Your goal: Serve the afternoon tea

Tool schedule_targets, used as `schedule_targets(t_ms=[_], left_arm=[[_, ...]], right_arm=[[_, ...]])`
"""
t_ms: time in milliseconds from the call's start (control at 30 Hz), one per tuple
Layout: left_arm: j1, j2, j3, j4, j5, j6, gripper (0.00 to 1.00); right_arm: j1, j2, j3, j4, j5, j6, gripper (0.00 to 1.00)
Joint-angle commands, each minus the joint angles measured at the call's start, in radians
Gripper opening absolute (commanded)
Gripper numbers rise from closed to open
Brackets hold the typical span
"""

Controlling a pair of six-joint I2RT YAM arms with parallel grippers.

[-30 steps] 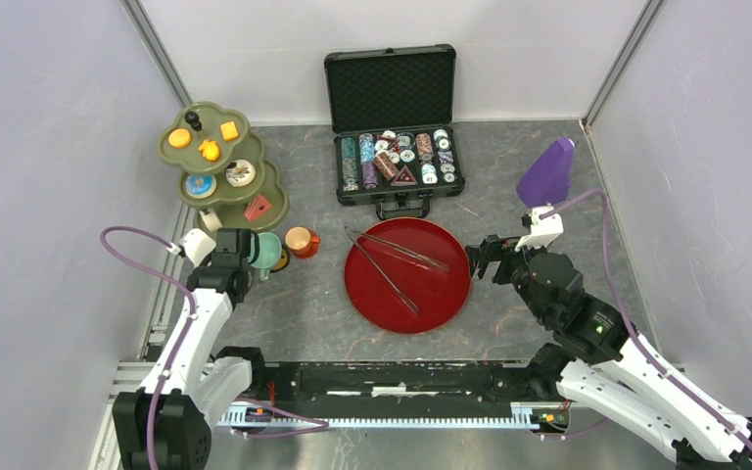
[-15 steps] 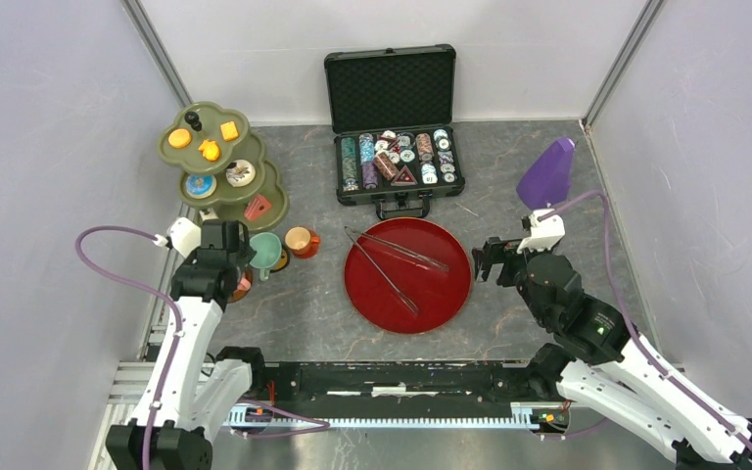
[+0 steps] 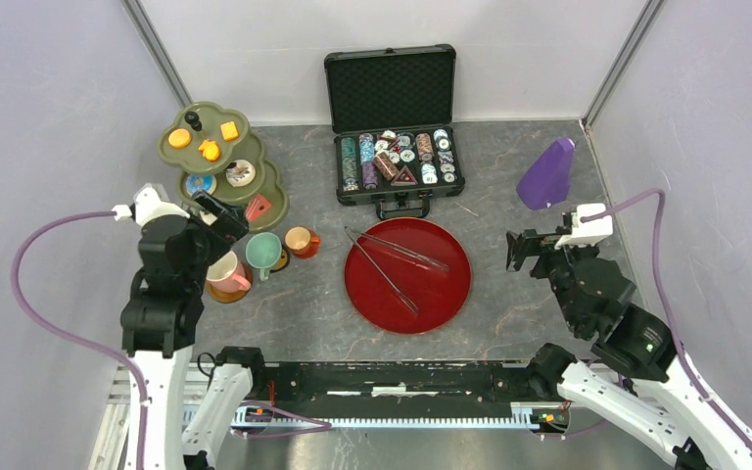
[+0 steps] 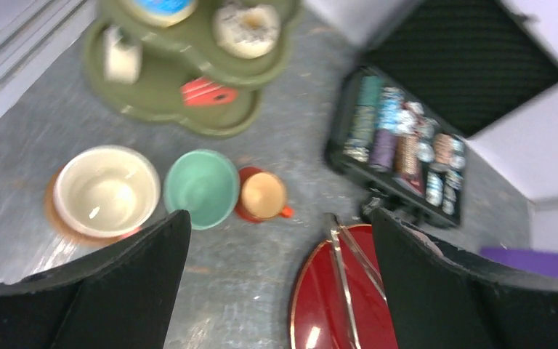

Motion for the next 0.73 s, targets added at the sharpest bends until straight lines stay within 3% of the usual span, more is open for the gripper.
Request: schedule_targets(t_ms=[0, 133, 267, 433, 700], left_arm=[[-0.029, -0.026, 0.127, 0.131, 0.372, 0.296, 1.0], [-0.098, -0.022, 0.183, 0.259, 0.693, 0.408, 1.0], [-0.165, -0.01, 0.247, 0.352, 0.833, 0.46, 1.0], [-0.204, -0.026, 0.289, 0.423, 0.798, 0.483, 1.0], [-0.204, -0.074, 0.193, 0.687, 0.678, 0.409, 1.0]], right_arm=[[0.0, -0.045, 0.077, 0.042, -0.022, -0.123, 0.98], [0.0, -0.1, 0.122, 0.078, -0.046, -0.186, 0.98], [0.0, -0.154, 0.172, 0.108, -0.057, -0.216, 0.98], [0.0, -0.207, 0.204, 0.136, -0.059, -0.224, 0.98], [0.0, -0.251, 0.16, 0.164, -0.016, -0.239, 0.98]])
